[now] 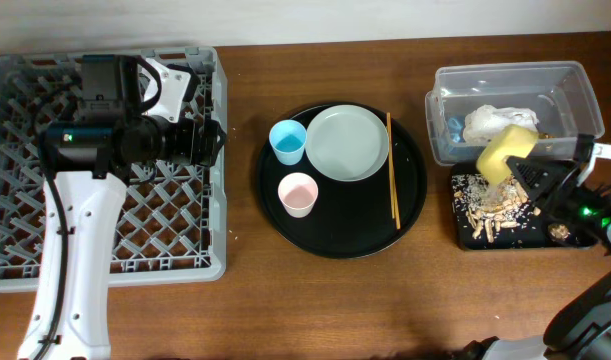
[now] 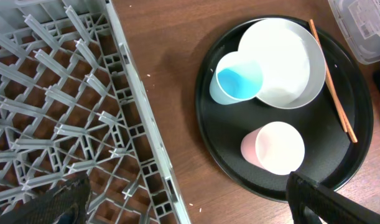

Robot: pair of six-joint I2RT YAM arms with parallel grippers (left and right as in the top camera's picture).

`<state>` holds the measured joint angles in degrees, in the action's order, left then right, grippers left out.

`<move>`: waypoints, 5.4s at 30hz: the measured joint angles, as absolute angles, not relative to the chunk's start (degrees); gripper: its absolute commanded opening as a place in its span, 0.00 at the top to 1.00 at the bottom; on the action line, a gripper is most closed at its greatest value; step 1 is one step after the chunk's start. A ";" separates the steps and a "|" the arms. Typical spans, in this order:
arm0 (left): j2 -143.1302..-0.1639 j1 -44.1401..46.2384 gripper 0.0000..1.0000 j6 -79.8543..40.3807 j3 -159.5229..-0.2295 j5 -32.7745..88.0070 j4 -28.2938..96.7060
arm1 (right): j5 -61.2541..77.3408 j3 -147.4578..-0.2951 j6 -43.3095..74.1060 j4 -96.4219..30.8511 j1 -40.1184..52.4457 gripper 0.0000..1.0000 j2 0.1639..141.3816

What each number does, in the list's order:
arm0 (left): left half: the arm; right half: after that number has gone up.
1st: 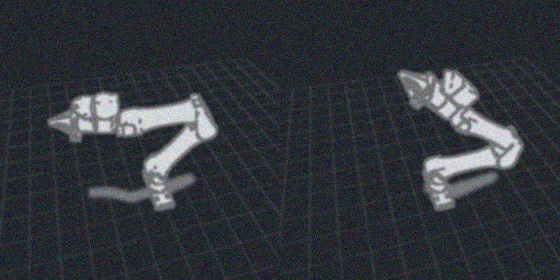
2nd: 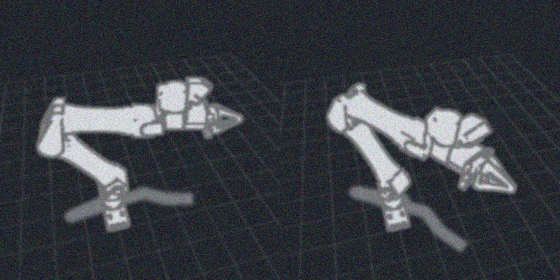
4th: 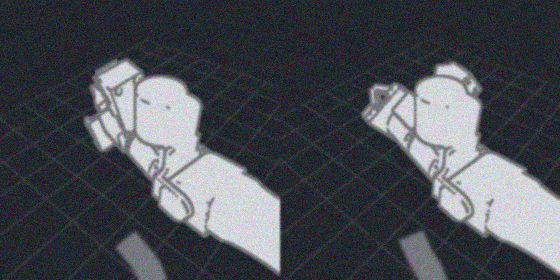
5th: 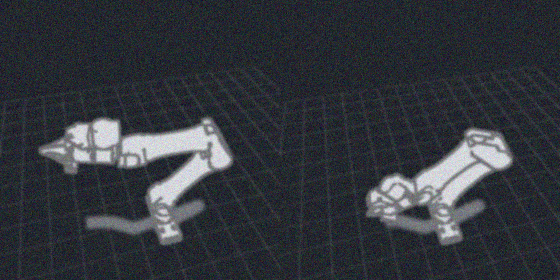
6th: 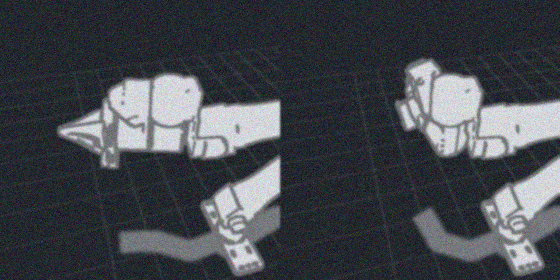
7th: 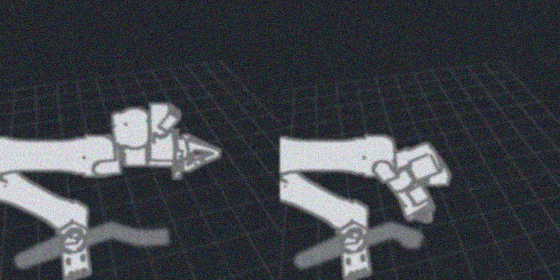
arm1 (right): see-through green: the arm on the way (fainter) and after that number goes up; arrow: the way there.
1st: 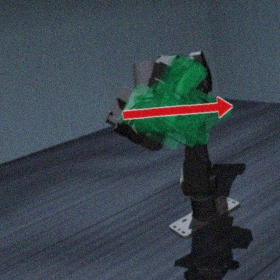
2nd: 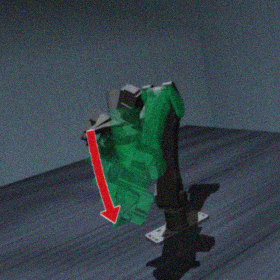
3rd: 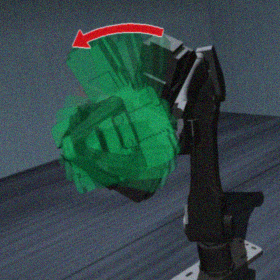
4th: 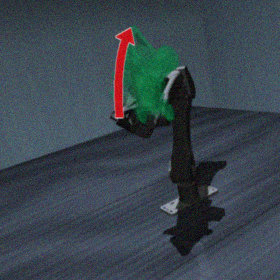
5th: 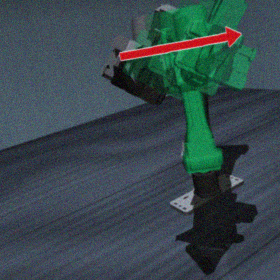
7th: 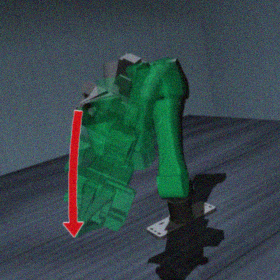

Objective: Sort waste into correct bins and load items into the dishwasher rack
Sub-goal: 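Tip the yellow bowl over the black tray to dump scraps, then place the empty yellow bowl back on the round tray, then grasp the pink cup with the right gripper, then lift the pink cup and hand it to the left gripper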

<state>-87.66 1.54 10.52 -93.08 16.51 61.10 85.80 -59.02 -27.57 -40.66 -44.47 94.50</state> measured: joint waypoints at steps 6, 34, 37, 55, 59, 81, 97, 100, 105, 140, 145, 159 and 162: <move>-87.66 1.54 0.01 10.52 -93.08 16.51 61.12 | 86.65 -59.02 -27.70 -45.95 -50.70 0.96 94.50; -87.66 1.54 0.01 10.52 -93.08 16.51 61.10 | 86.91 -59.02 -26.70 -50.22 -43.79 0.96 90.76; -87.66 1.54 0.01 10.52 -93.08 16.51 61.12 | 85.36 -59.02 -25.17 -50.54 -37.28 0.96 85.67; -87.66 1.54 0.01 10.52 -93.08 16.51 61.12 | 17.39 -60.55 20.82 -40.32 26.70 0.96 88.12; -87.66 1.54 0.01 10.52 -93.08 16.51 61.14 | 15.64 -61.14 22.68 -38.74 27.22 0.96 96.09; -87.66 1.54 0.01 10.52 -93.08 16.49 61.12 | 8.82 -85.12 18.50 -52.34 21.50 0.41 97.67; -87.66 1.54 0.01 10.52 -93.08 16.51 61.12 | 7.44 -86.08 5.61 -50.24 12.16 0.48 101.84; -87.66 1.54 0.01 10.52 -93.08 16.51 61.10 | 11.75 -86.08 5.80 -48.66 13.06 0.49 102.54; -87.66 1.54 0.01 10.50 -93.08 16.51 61.12 | 15.79 -86.08 7.33 -48.71 15.09 0.49 102.56; -87.66 1.54 0.01 10.50 -93.08 16.51 56.14 | 15.18 -84.95 16.67 -48.23 28.49 0.96 113.43; -87.66 1.54 0.01 10.52 -93.08 16.51 55.99 | 16.75 -85.01 16.62 -49.74 28.49 0.96 113.40; -88.86 0.14 0.01 8.80 -93.17 42.09 54.78 | 47.57 -89.60 5.37 -54.19 7.07 0.96 93.56; -94.39 -0.08 0.01 8.73 -93.32 59.94 53.49 | 60.45 -86.85 1.87 -46.00 6.76 0.96 94.48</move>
